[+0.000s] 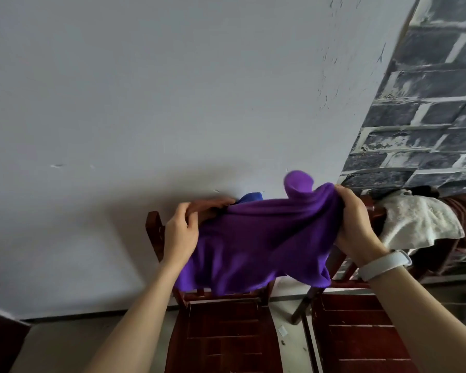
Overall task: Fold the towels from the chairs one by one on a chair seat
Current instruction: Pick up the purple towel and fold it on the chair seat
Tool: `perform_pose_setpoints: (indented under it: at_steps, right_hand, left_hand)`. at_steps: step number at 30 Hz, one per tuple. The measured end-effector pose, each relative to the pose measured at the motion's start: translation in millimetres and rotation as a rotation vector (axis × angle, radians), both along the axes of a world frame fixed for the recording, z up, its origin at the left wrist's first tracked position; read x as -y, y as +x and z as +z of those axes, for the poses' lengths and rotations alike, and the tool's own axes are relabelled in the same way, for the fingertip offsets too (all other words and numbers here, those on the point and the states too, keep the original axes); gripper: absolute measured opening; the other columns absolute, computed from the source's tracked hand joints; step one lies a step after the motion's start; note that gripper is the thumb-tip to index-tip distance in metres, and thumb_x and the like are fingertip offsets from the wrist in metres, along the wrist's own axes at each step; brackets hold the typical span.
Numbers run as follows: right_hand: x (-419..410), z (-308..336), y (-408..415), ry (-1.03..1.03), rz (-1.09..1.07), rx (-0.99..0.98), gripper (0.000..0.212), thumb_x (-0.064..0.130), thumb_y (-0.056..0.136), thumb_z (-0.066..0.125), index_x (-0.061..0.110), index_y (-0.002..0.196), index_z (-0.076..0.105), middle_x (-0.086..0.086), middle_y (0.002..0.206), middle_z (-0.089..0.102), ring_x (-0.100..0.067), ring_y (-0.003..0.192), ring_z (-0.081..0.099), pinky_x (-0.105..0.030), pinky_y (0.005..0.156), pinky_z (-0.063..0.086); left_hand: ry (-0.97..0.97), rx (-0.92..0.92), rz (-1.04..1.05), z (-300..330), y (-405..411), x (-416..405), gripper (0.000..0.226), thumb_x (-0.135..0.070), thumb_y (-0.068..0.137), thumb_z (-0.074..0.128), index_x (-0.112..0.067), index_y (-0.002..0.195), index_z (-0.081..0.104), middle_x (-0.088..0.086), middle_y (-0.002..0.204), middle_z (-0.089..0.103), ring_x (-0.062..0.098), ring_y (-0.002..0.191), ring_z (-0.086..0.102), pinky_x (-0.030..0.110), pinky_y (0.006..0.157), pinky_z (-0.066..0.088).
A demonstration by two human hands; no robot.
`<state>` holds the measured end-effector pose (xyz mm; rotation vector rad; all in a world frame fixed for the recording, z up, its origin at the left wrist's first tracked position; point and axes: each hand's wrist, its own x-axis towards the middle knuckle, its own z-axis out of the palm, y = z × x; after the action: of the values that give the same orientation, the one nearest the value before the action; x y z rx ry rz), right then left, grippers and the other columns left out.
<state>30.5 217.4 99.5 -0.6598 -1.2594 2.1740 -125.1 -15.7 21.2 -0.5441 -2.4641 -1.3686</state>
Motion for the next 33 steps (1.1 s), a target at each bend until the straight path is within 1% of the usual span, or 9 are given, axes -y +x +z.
perform_pose_setpoints:
  at_steps: [3,8,11,13,18,23,25,29,33]
  right_hand:
    - [3,4,14,-0.147,0.120,-0.034,0.039,0.024,0.089,0.043,0.021,0.051,0.051,0.006,0.044,0.051,-0.008,0.040,0.049,-0.013,0.043,0.042]
    - [12,-52,19,0.384,0.245,0.500,0.033,0.018,0.095,0.042,0.016,0.067,0.058,-0.006,0.067,0.057,-0.014,0.063,0.051,-0.027,0.061,0.044]
    - [22,-96,20,0.394,0.281,0.655,0.033,0.015,0.097,0.039,0.013,0.070,0.058,-0.010,0.074,0.059,-0.016,0.067,0.054,-0.028,0.065,0.046]
    - [28,-116,19,0.311,0.269,0.664,0.033,0.014,0.097,0.038,0.013,0.069,0.056,-0.008,0.070,0.058,-0.014,0.062,0.054,-0.023,0.056,0.047]
    - [33,-137,16,0.505,0.287,0.685,0.033,0.012,0.097,0.039,-0.001,0.073,0.056,-0.012,0.074,0.054,-0.016,0.076,0.045,-0.024,0.058,0.035]
    - [33,-148,0,0.324,0.243,0.669,0.031,0.021,0.098,0.036,0.016,0.074,0.053,-0.009,0.079,0.056,-0.022,0.087,0.052,-0.036,0.088,0.043]
    - [36,-153,-8,0.316,0.269,0.709,0.029,0.022,0.099,0.033,0.012,0.080,0.054,-0.014,0.086,0.056,-0.026,0.091,0.053,-0.041,0.093,0.042]
    - [46,-163,3,0.365,0.280,0.744,0.030,0.020,0.098,0.034,0.013,0.076,0.053,-0.007,0.074,0.053,-0.022,0.080,0.051,-0.034,0.079,0.042]
    - [52,-159,21,0.288,0.349,0.672,0.032,0.018,0.098,0.038,0.013,0.069,0.050,-0.006,0.067,0.049,-0.018,0.069,0.048,-0.034,0.070,0.040]
  left_hand:
    - [0.121,0.033,0.048,14,-6,0,0.017,-0.004,0.090,0.047,0.000,0.104,0.057,0.019,0.094,0.066,0.032,0.088,0.061,0.020,0.066,0.032]
    - [0.138,0.103,-0.099,13,24,11,0.015,-0.003,0.090,0.048,-0.004,0.101,0.058,0.000,0.087,0.062,0.020,0.084,0.059,0.015,0.066,0.036]
    - [0.146,0.017,-0.249,6,61,22,0.011,-0.015,0.086,0.048,-0.019,0.090,0.057,-0.019,0.074,0.061,0.004,0.071,0.060,0.011,0.063,0.042]
    - [0.032,-0.004,-0.296,-5,75,32,0.018,-0.030,0.083,0.044,-0.021,0.090,0.059,-0.013,0.072,0.064,0.007,0.068,0.061,0.022,0.063,0.046]
    - [-0.672,0.228,-0.464,-55,78,51,0.051,-0.037,0.085,0.054,-0.028,0.133,0.041,-0.007,0.135,0.043,0.013,0.125,0.043,0.029,0.100,0.040]
    - [-0.604,0.460,-0.502,-74,50,28,0.080,-0.033,0.088,0.056,-0.035,0.145,0.001,-0.006,0.156,-0.008,0.018,0.143,-0.006,0.042,0.116,0.014]
    - [-0.591,0.492,-0.454,-71,33,7,0.071,-0.032,0.091,0.051,-0.030,0.146,0.007,-0.004,0.157,0.000,0.021,0.144,0.000,0.042,0.114,0.016]
    - [-0.458,0.422,-0.404,-80,44,-7,0.039,-0.029,0.093,0.046,-0.023,0.131,0.046,-0.003,0.129,0.056,0.015,0.119,0.052,0.029,0.095,0.042]
    - [-0.363,0.642,-0.536,-110,88,3,0.050,-0.024,0.087,0.057,-0.024,0.135,0.042,-0.004,0.134,0.051,0.011,0.122,0.048,0.023,0.096,0.037]
